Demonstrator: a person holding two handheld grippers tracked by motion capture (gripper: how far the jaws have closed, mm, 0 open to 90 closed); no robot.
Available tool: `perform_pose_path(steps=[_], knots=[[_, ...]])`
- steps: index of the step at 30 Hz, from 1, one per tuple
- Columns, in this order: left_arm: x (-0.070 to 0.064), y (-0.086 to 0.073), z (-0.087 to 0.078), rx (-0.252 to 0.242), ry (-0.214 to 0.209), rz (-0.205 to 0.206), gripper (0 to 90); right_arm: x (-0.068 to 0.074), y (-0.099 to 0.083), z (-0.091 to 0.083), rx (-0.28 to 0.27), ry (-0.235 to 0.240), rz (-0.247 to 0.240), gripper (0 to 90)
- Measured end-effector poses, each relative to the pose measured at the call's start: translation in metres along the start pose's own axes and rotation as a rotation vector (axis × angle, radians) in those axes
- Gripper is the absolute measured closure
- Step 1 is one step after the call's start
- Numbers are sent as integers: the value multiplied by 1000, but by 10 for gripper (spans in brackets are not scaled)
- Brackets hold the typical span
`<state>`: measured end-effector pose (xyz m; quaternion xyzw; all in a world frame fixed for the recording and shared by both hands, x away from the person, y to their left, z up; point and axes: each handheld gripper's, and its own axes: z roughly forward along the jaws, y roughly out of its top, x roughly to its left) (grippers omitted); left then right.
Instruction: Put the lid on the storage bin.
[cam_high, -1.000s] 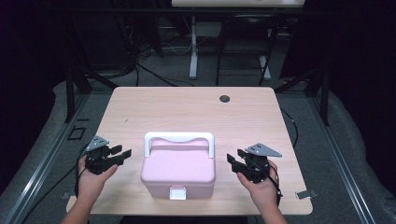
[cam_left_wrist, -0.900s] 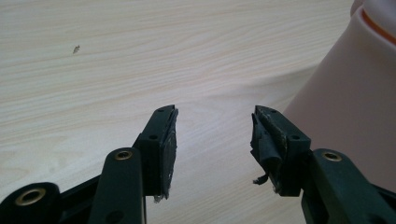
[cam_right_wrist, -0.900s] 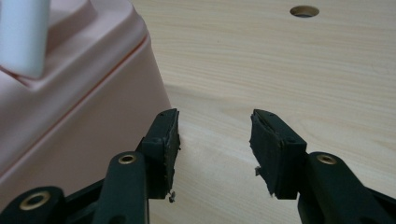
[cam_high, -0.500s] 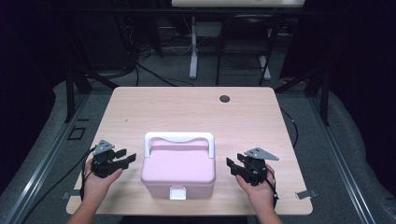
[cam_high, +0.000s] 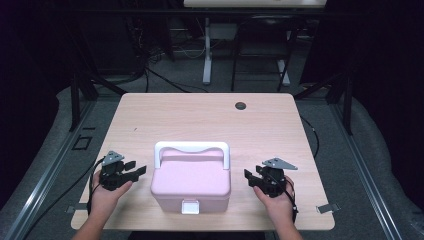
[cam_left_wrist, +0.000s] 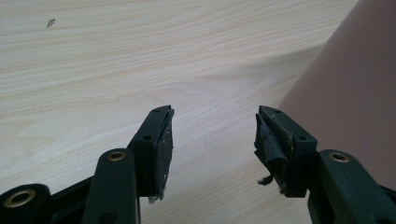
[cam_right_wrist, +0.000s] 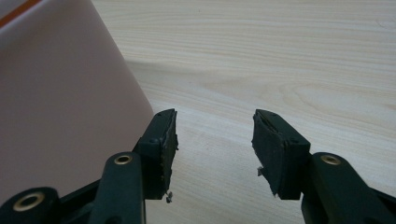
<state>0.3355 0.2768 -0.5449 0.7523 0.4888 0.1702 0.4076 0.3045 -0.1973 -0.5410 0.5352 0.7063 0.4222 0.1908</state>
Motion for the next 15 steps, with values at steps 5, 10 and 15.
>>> perform_pose_path(steps=[5,10,15], knots=[[1,0,3,6,-13,-2,462,-3,-1,2,0,-9,6,483],[3,0,4,9,-18,-9,462,-5,-1,3,3,-18,1,479],[5,0,3,9,-19,-11,459,-8,-1,3,-2,-28,14,476]])
